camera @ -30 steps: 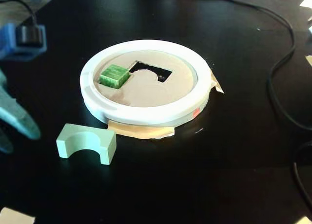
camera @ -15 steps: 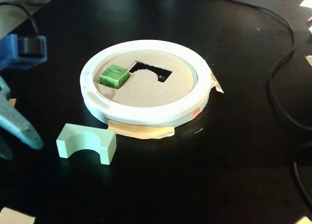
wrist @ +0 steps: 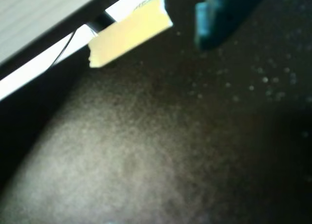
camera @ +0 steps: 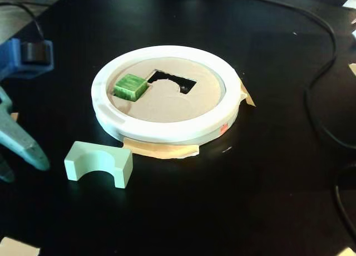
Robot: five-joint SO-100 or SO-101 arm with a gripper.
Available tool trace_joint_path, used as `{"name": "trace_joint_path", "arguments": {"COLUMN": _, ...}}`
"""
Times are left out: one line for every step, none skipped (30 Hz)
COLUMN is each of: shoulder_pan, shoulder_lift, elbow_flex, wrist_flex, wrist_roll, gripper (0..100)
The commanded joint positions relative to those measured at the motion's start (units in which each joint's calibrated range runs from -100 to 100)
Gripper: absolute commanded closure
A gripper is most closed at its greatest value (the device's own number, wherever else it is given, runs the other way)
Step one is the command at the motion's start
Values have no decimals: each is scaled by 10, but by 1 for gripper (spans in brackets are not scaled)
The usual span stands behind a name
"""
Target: Pick up the square block and drop it in corresponding square shaped hole
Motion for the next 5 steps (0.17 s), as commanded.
{"name": "trace_joint_path", "arguments": {"shoulder_pan": 14, "shoulder_lift": -5, "elbow_flex": -1, "wrist_flex": -18, "wrist_roll": 3, "gripper": 12}}
{"name": "trace_joint_path", "arguments": {"shoulder_pan": 14, "shoulder_lift": -5, "elbow_flex": -1, "wrist_flex": -18, "wrist_roll": 3, "gripper": 12}}
{"name": "trace_joint_path", "arguments": {"shoulder_pan": 14, "shoulder_lift": -5, "elbow_flex": -1, "wrist_flex": -18, "wrist_roll": 3, "gripper": 12}}
{"name": "trace_joint_path", "arguments": {"shoulder_pan": 14, "shoulder_lift": -5, "elbow_flex": -1, "wrist_flex": -18, "wrist_roll": 3, "gripper": 12}}
{"name": "trace_joint_path", "arguments": {"shoulder_pan": 14, "shoulder_lift": -5, "elbow_flex": -1, "wrist_flex": -18, "wrist_roll": 3, "gripper": 12}}
